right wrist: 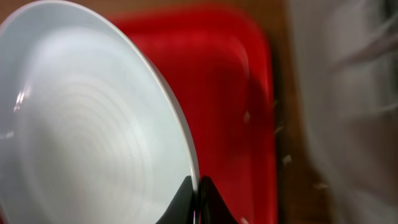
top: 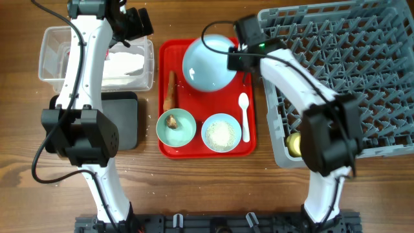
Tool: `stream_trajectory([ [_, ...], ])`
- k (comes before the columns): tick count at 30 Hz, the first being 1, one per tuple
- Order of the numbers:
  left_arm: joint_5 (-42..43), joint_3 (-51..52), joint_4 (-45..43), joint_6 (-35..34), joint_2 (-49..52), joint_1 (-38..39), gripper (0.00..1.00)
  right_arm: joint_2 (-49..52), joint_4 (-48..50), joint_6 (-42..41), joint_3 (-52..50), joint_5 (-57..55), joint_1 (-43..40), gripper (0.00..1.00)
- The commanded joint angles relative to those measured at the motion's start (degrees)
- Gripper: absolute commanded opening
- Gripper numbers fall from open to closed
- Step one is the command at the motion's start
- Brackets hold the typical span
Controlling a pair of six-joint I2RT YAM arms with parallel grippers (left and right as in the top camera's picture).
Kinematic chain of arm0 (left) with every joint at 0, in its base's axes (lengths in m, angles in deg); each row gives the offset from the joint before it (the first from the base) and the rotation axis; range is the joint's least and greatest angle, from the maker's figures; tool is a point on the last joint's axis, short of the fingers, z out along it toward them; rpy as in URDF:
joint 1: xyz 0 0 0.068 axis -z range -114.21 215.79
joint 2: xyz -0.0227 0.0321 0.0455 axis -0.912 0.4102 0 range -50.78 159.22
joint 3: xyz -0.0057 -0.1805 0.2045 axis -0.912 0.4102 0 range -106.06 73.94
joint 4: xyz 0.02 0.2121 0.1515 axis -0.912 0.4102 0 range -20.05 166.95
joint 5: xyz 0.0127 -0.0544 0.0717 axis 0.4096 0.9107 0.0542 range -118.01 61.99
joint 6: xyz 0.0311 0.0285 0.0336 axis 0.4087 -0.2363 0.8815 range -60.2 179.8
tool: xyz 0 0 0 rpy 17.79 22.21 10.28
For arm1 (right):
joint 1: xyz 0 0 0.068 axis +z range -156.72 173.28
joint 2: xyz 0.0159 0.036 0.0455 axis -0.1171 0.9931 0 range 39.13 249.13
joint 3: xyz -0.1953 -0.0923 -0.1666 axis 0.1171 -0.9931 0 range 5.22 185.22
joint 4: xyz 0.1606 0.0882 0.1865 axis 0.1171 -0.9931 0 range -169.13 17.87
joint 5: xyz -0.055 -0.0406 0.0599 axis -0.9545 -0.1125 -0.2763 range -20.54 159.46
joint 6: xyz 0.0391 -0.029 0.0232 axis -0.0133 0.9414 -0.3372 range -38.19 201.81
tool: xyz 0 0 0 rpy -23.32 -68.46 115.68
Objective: Sort waste into correct bins and load items into the dishwasher rack
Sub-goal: 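Set the blue plate upright into the dish rack with right gripper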
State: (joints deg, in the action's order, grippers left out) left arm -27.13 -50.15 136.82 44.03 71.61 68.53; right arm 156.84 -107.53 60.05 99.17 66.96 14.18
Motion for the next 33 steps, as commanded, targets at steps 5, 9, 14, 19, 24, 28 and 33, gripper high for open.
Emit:
stream_trajectory([
  [5, -0.5, 0.1, -0.2, 0.5, 0.3, -0.3, 1.00, -25.7, -5.5, 22.9, 3.5, -35.6, -2.0, 0.04],
  [9, -0.5, 0.1, -0.4, 0.5, 0.3, -0.3, 1.00, -28.1, -14.1, 32.8, 3.5, -53.8, -5.7, 0.04],
  [14, -0.5, 0.1, -0.9, 0.5, 0.3, -0.3, 1.00, -27.6, -16.9, 40.6, 0.6, -54.5, -12.6, 0.04],
  [19, -0.5, 0.1, -2.0, 0.5, 0.3, -0.3, 1.00, -24.2, -12.3, 46.5, -1.5, -49.0, -19.2, 0.04],
  [24, -0.5, 0.1, -3.2, 0.5, 0.3, -0.3, 1.00, -18.2, -3.7, 50.9, -1.5, -48.0, -20.8, 0.04],
  [28, -0.5, 0.1, -3.2, 0.5, 0.3, -0.3, 1.00, -13.7, -1.7, 53.3, -1.5, -48.0, -20.8, 0.04],
  [33, -0.5, 0.1, -3.3, 0.5, 0.3, -0.3, 1.00, -12.4, -1.5, 50.8, -1.5, -46.7, -20.8, 0.68],
])
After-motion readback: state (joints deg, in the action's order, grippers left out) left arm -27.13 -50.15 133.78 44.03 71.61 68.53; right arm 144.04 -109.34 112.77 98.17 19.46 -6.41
